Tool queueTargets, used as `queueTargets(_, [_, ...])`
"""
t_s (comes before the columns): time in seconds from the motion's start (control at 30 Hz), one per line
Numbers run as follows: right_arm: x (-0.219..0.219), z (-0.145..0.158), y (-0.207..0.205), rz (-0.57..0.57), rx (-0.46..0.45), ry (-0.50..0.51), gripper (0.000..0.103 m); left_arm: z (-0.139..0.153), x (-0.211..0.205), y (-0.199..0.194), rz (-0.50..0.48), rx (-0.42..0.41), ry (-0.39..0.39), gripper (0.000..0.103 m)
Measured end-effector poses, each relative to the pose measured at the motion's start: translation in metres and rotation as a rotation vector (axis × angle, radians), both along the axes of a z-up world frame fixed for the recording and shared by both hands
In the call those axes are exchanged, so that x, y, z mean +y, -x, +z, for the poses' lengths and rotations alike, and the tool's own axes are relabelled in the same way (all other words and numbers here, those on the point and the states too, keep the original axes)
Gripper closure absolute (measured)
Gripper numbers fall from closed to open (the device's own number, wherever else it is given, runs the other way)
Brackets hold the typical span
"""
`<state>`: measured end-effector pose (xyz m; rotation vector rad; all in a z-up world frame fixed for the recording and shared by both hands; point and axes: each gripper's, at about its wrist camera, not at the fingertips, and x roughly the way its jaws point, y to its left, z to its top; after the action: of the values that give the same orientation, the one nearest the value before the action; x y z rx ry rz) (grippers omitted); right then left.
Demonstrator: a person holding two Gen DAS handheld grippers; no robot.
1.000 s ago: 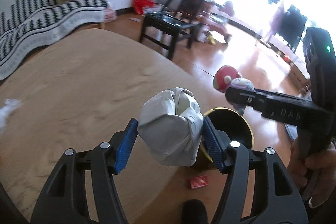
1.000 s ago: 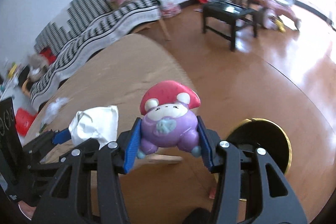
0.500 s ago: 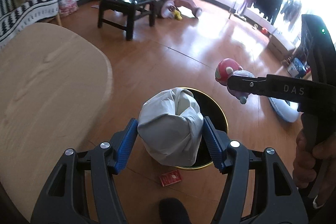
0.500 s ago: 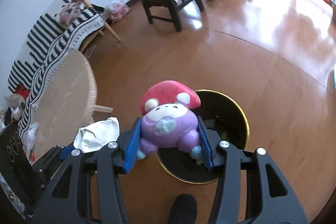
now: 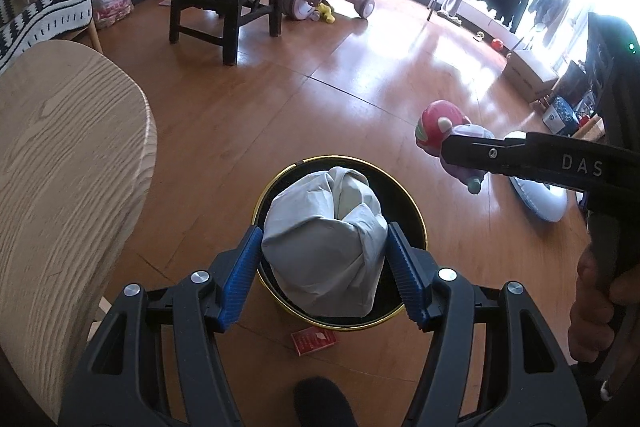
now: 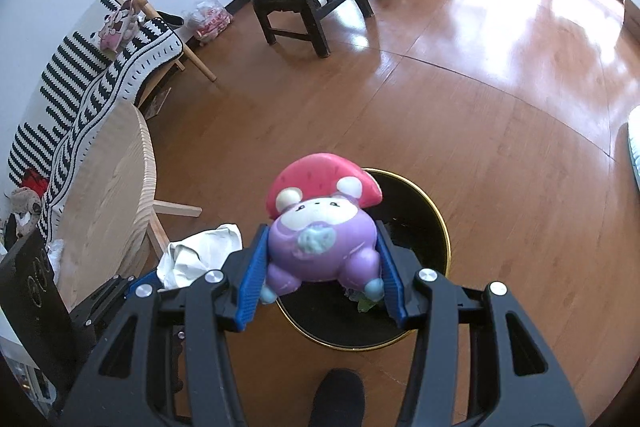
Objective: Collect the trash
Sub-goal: 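Open both tools to drop the toy and tissue into the bin, then move both open tools back over the table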
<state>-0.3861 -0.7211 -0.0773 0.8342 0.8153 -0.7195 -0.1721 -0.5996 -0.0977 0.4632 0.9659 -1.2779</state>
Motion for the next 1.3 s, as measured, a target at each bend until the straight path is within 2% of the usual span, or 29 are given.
queueTargets(0.27, [0.001,0.001,-0.005,0.002,-0.001,0.001,0.051,-0.003,0.000,0.003,-0.006,0.006,-0.002,0.041])
queueTargets(0.3, [0.001,0.001,-0.004,0.000,0.000,0.003,0.047,-0.004,-0.001,0.004,-0.008,0.009,-0.004,0.040])
queueTargets(0.33, [0.001,0.002,-0.003,-0.007,-0.004,0.003,0.031,-0.005,-0.002,0.005,-0.008,0.008,-0.008,0.037])
queueTargets(0.37, [-0.001,0.003,-0.002,-0.016,-0.010,0.006,0.024,-0.005,-0.003,0.006,-0.008,0.010,-0.013,0.029])
queueTargets(0.4, [-0.003,0.005,0.000,-0.025,-0.019,0.015,0.020,-0.006,-0.003,0.006,-0.007,0.009,-0.012,0.025])
queueTargets(0.77, [-0.006,0.008,-0.002,-0.021,-0.030,0.022,0.020,-0.005,-0.002,0.006,-0.007,0.006,-0.017,0.025])
queueTargets(0.97, [-0.005,0.013,-0.010,-0.018,-0.038,0.029,0.020,0.004,0.009,0.003,-0.017,-0.035,-0.016,0.025])
queueTargets(1.1, [0.000,0.021,-0.030,0.011,-0.040,0.042,0.014,0.020,0.029,-0.010,0.003,-0.061,0.001,0.013])
queueTargets(1.3, [0.029,0.043,-0.083,0.098,-0.069,0.076,0.013,0.049,0.078,-0.041,0.066,-0.115,0.031,0.011])
